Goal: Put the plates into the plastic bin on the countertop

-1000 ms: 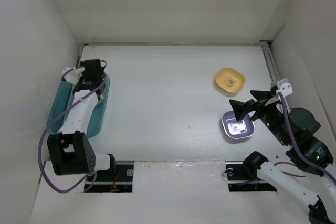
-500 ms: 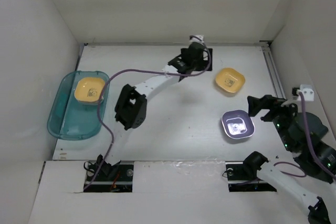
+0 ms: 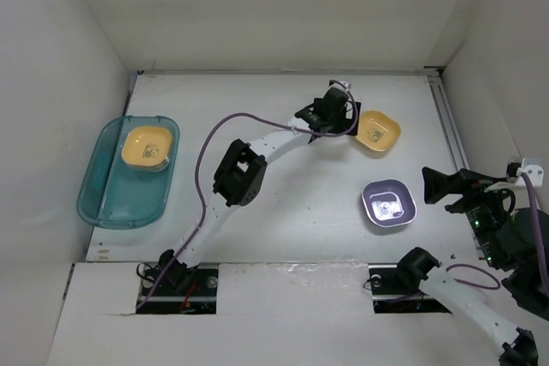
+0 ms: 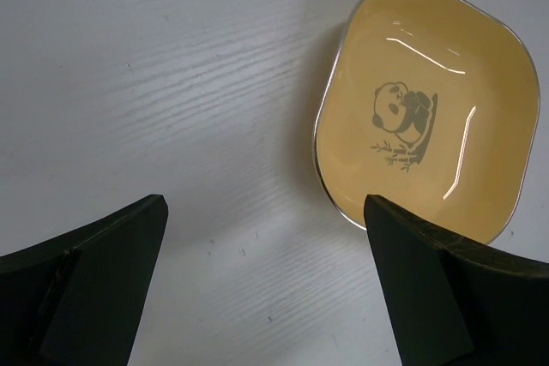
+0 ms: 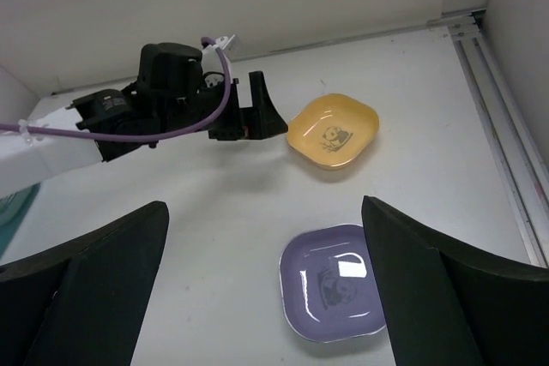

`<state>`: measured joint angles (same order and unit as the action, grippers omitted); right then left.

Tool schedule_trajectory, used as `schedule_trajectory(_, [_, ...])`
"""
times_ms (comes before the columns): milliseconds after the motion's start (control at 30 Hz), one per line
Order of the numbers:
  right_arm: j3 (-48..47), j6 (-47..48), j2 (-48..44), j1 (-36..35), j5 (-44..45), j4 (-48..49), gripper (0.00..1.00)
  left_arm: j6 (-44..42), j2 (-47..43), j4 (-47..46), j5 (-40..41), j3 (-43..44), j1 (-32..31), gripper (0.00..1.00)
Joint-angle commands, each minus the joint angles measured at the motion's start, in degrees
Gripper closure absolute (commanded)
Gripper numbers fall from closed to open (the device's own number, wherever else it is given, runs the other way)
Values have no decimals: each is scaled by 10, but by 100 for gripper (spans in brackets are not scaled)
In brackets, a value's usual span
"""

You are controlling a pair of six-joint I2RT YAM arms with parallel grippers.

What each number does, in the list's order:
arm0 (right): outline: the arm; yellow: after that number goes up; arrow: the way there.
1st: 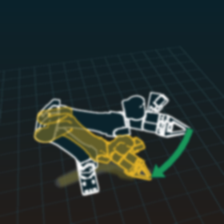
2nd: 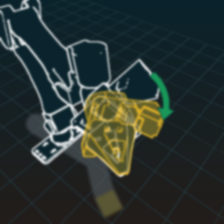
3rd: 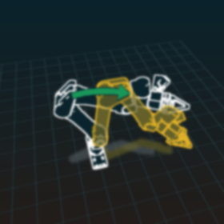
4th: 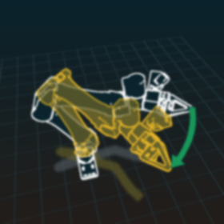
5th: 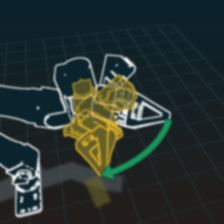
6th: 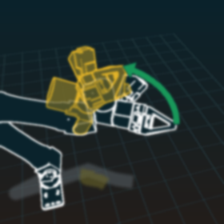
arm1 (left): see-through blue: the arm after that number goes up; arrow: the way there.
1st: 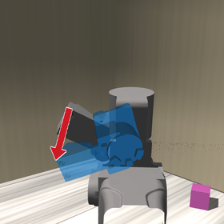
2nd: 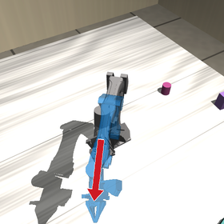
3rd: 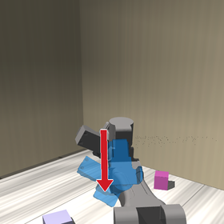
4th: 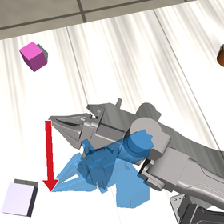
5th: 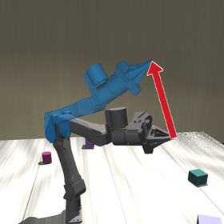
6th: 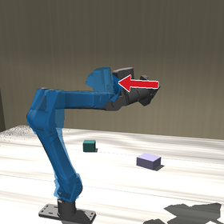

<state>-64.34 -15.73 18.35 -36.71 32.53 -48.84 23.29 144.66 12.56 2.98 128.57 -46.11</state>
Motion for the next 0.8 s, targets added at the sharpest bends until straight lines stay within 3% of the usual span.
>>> schedule_trajectory(0, [-7,12,-16,2,-11,-3,0,27,18,-30,-13,32,-1,1])
schedule_trajectory(167, [-2,23,-22,2,-11,-8,0,49,37,-42,-8,48,-1,4])
schedule_trajectory(300, [-2,28,-28,2,-11,-13,0,55,60,-36,6,70,-1,13])
schedule_trajectory(433, [-7,33,-33,2,-5,-13,0,61,71,-25,22,76,-1,57])
schedule_trajectory(467, [-7,39,-33,2,-5,-13,0,61,71,-20,22,82,-1,73])
schedule_trajectory(533, [-7,39,-38,2,-5,-13,0,55,77,-15,22,88,-1,84])
schedule_trajectory(600, [-7,39,-38,2,-5,-13,0,49,77,-15,22,93,-1,87])
schedule_trajectory(700, [-7,39,-38,2,-5,-13,0,43,70,-10,22,93,-1,99])
schedule_trajectory(767, [-7,39,-38,2,0,-13,0,43,55,3,32,86,-1,100])
